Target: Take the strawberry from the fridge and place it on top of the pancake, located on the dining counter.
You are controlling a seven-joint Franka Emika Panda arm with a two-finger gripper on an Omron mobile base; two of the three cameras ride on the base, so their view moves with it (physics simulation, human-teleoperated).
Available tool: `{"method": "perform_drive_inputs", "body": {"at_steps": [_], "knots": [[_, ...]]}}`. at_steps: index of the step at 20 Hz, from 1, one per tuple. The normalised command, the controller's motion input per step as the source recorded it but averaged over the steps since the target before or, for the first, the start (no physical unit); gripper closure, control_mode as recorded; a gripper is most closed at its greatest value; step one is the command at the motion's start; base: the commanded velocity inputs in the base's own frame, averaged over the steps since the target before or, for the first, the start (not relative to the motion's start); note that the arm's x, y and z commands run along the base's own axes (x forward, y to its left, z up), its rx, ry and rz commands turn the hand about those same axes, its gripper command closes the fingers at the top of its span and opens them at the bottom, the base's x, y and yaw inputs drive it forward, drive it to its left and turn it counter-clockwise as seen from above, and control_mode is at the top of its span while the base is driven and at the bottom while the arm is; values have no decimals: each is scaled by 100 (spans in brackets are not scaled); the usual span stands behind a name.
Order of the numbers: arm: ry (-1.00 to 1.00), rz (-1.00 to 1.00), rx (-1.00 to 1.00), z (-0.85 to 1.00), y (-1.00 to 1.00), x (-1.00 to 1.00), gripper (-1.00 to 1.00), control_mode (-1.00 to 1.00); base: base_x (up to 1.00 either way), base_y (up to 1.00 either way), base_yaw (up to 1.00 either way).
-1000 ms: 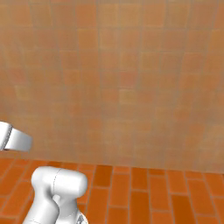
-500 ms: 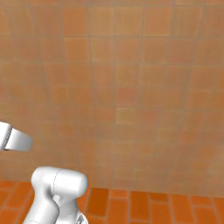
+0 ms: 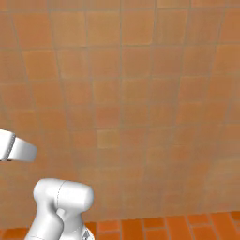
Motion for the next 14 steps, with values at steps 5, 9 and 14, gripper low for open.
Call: {"method": "perform_drive_inputs", "body": {"at_steps": [5,9,14], "knots": [[0,0,0,0,0,0,100,100,33,-40,-64],[0,0,0,0,0,0,100,100,14,-26,-82],[0,0,0,0,0,0,100,100,10,-20,-83]]}}
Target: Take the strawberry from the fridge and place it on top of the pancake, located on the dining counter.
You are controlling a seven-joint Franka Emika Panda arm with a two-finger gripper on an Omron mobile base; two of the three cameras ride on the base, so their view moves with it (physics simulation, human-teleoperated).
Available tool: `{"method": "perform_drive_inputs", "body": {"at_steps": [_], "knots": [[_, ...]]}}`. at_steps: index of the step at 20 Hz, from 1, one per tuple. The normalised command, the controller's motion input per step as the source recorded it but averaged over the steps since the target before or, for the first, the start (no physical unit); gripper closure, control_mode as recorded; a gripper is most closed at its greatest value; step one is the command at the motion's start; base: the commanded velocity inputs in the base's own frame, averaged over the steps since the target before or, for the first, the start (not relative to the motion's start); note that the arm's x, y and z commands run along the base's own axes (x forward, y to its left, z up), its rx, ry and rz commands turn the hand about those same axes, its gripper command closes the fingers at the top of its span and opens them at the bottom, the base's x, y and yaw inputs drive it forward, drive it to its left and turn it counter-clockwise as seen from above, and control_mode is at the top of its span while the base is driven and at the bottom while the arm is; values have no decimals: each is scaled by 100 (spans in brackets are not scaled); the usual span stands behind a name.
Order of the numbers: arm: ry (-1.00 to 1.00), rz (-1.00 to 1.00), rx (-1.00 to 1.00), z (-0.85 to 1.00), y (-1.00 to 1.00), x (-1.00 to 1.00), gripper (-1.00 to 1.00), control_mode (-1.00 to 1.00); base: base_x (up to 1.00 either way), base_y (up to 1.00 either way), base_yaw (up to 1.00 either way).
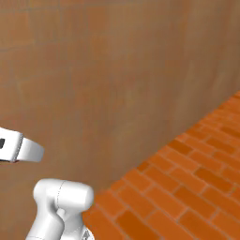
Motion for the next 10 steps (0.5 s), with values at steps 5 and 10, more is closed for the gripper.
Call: {"method": "perform_drive_inputs", "body": {"at_steps": [5,10], "knots": [[0,0,0,0,0,0,100,100,21,-6,-84],[0,0,0,0,0,0,100,100,24,-5,-80]]}}
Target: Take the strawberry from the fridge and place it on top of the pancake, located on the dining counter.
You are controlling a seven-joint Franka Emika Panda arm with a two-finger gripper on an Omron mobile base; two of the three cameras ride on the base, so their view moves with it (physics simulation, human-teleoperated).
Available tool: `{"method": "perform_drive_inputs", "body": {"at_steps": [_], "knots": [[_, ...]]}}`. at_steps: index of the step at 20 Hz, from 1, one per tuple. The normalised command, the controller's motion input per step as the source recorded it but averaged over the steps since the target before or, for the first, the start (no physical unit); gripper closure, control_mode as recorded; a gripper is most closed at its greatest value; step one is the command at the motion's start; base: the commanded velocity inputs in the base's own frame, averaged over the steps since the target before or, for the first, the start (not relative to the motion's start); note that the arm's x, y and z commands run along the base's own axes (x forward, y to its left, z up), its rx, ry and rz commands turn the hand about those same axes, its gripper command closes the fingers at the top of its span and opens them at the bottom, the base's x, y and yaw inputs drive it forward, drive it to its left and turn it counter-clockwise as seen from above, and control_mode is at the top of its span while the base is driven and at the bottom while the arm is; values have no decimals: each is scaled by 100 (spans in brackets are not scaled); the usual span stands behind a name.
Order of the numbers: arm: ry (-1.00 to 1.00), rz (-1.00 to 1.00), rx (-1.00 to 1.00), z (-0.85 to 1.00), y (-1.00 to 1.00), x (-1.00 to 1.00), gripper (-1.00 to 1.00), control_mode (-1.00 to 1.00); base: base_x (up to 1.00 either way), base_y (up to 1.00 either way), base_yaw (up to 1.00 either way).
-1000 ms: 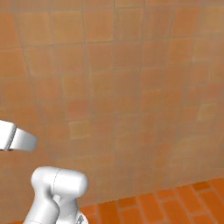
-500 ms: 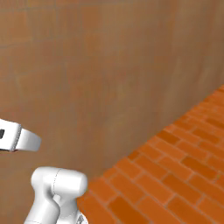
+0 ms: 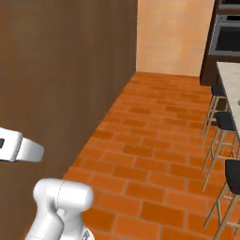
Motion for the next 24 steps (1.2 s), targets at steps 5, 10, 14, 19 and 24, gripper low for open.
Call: {"method": "perform_drive_inputs", "body": {"at_steps": [5,10,14,19,24], "knots": [[0,0,0,0,0,0,100,100,37,0,-73],[0,0,0,0,0,0,100,100,73,22,-39],[0,0,0,0,0,0,100,100,93,34,-31],[0,0,0,0,0,0,100,100,99,31,-30],[0,0,0,0,0,0,100,100,97,4,-40]]}}
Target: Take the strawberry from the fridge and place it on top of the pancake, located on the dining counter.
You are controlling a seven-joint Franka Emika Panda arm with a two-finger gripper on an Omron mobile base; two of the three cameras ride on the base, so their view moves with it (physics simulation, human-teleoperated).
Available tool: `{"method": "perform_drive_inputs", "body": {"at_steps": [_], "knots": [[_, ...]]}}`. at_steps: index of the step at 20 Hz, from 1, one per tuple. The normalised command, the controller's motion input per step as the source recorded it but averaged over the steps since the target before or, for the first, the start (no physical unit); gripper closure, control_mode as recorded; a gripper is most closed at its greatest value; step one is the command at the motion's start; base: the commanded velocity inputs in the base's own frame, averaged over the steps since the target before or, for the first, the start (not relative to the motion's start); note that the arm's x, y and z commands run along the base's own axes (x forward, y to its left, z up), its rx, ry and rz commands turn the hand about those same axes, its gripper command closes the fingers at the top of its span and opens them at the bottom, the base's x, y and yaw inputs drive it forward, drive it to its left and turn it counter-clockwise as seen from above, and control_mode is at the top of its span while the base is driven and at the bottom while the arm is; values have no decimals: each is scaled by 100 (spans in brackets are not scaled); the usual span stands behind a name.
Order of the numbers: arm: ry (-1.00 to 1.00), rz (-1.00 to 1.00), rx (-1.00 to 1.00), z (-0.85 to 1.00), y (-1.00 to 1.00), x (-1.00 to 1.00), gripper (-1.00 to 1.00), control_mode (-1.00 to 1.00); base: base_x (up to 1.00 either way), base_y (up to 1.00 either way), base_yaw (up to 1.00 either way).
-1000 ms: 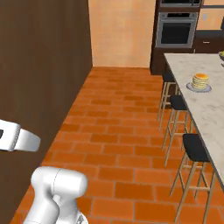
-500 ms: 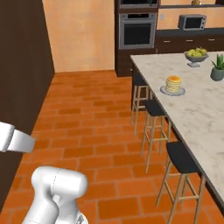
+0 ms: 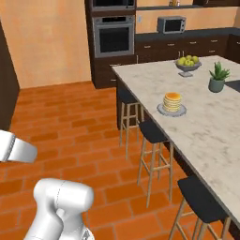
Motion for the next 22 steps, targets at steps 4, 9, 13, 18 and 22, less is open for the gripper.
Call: {"method": "perform_drive_inputs", "body": {"at_steps": [4,9,13,18,22], "knots": [[0,0,0,0,0,0,100,100,93,0,-50],[0,0,0,0,0,0,100,100,66,0,-70],[0,0,0,0,0,0,100,100,56,30,-73],[0,0,0,0,0,0,100,100,60,64,-55],[0,0,0,0,0,0,100,100,72,68,-45]]}}
